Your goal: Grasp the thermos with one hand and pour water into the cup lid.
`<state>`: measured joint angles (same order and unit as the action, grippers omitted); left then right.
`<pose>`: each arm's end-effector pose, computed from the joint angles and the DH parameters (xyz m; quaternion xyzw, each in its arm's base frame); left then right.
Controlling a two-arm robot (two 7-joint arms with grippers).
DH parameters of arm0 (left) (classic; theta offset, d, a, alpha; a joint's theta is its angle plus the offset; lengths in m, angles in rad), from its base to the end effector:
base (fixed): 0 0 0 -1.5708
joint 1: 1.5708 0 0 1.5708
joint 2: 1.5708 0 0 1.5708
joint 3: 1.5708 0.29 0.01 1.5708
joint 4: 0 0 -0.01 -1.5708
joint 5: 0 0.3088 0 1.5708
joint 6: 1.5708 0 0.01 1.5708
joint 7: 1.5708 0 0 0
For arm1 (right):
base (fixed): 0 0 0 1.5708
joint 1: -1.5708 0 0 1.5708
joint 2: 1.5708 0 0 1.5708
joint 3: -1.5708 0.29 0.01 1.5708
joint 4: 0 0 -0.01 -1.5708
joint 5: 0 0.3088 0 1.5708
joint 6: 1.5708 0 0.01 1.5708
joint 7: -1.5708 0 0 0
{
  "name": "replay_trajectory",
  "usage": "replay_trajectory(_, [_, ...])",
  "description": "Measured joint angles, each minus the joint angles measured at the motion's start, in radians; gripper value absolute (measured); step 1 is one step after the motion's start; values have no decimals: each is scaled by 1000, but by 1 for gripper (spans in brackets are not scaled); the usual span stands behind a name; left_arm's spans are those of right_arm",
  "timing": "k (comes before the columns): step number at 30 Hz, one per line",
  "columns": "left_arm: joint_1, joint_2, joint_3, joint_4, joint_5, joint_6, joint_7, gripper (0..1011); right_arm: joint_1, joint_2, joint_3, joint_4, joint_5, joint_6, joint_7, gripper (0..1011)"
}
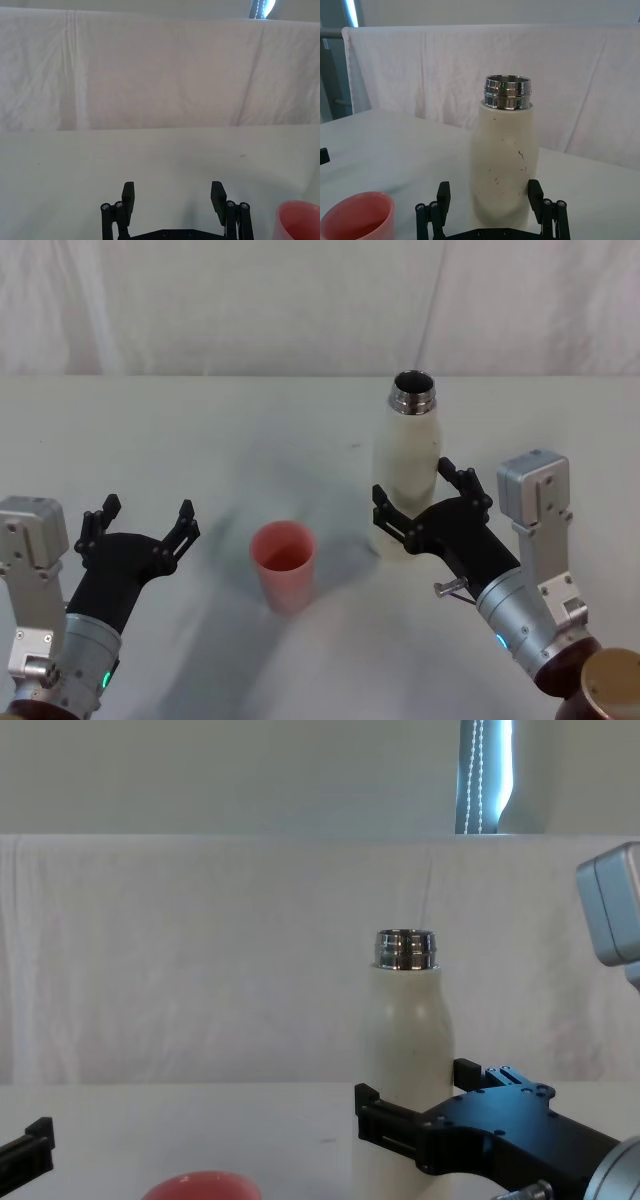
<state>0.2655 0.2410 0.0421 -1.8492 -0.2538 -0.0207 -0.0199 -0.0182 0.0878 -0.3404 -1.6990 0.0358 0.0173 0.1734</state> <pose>0.2529 0.0376 -0.2853 -0.0173 0.0064 0.6616 0.7496 0.3038 0.0862 -0.2735 0.0114 -0.0363 -0.5009 0.8647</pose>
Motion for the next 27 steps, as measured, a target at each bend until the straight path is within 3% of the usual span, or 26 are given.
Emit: replay_trajectory(27, [0, 0, 0, 0, 0, 0, 0, 1001, 61, -24, 5, 81, 19, -5, 5, 1001])
